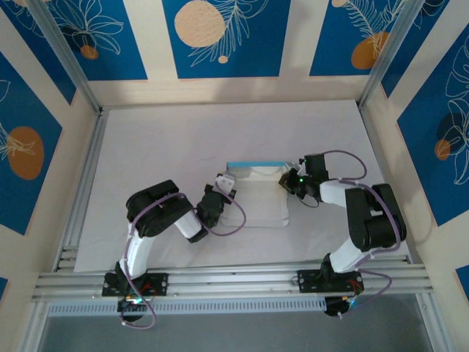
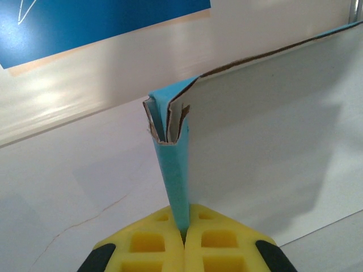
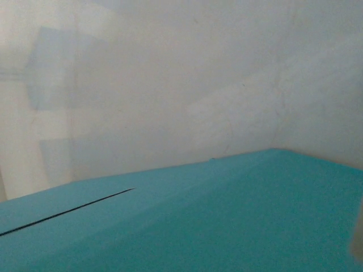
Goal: Fold the paper box
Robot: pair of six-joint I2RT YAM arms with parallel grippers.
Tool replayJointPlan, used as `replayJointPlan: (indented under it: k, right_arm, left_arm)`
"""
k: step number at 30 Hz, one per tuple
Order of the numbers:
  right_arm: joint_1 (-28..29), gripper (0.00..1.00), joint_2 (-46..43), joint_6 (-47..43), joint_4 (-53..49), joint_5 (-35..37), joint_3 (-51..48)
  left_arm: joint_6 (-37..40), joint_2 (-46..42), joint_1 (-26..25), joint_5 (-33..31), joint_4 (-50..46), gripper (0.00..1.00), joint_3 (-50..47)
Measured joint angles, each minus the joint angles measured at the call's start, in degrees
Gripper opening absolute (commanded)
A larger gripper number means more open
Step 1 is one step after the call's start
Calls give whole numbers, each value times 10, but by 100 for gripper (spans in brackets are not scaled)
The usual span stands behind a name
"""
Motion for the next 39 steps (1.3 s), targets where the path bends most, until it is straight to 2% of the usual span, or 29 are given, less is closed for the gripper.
replayJointPlan:
  k: [5,13,21,26,39]
  right_arm:
    - [-9,3,-47,-19,-34,45,7]
    - [-12,6,-29,-31,-98,110,21]
    - [-12,6,10,-30,-118,129,45]
    - [-14,6,19,-30,-117,120,48]
    - [-18,6,18,-12,-66,29,47]
  left_arm:
    - [1,0,0,0,0,0,0]
    - [2,0,-1,0,0,0,0]
    - [2,0,-1,0,0,0,0]
    - [2,0,-1,0,0,0,0]
    - [2,0,-1,-2,0,0,0]
